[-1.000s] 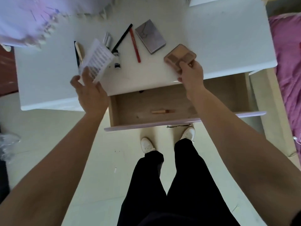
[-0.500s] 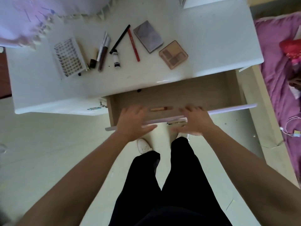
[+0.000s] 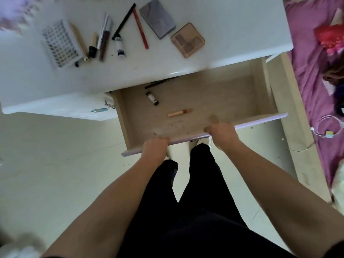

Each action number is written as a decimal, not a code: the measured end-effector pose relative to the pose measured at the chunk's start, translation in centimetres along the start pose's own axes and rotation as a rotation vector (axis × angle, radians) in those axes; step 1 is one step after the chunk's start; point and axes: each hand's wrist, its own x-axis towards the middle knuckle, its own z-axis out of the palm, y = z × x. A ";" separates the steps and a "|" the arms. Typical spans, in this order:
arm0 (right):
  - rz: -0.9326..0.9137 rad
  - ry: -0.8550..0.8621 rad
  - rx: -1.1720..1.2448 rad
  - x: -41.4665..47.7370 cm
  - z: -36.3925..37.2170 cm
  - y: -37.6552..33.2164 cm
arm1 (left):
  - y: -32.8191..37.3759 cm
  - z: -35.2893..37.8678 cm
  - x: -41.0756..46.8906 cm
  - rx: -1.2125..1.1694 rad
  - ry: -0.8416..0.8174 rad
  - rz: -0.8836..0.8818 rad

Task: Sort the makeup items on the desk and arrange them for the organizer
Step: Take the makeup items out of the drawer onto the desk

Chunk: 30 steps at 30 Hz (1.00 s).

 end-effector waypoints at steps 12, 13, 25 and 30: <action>-0.072 -0.044 -0.038 1.4 2.1 0.5 | -1.1 1.3 1.3 0.025 -0.034 0.035; -0.064 -0.067 -0.001 1.6 1.9 0.6 | -1.2 1.1 1.4 0.019 -0.046 0.033; -0.077 -0.216 0.439 6.2 -1.6 -1.6 | -3.2 0.2 1.3 -0.108 -0.027 -0.083; -0.236 -0.306 0.267 9.6 -0.5 -5.2 | -4.0 1.3 1.1 -0.212 -0.017 -0.134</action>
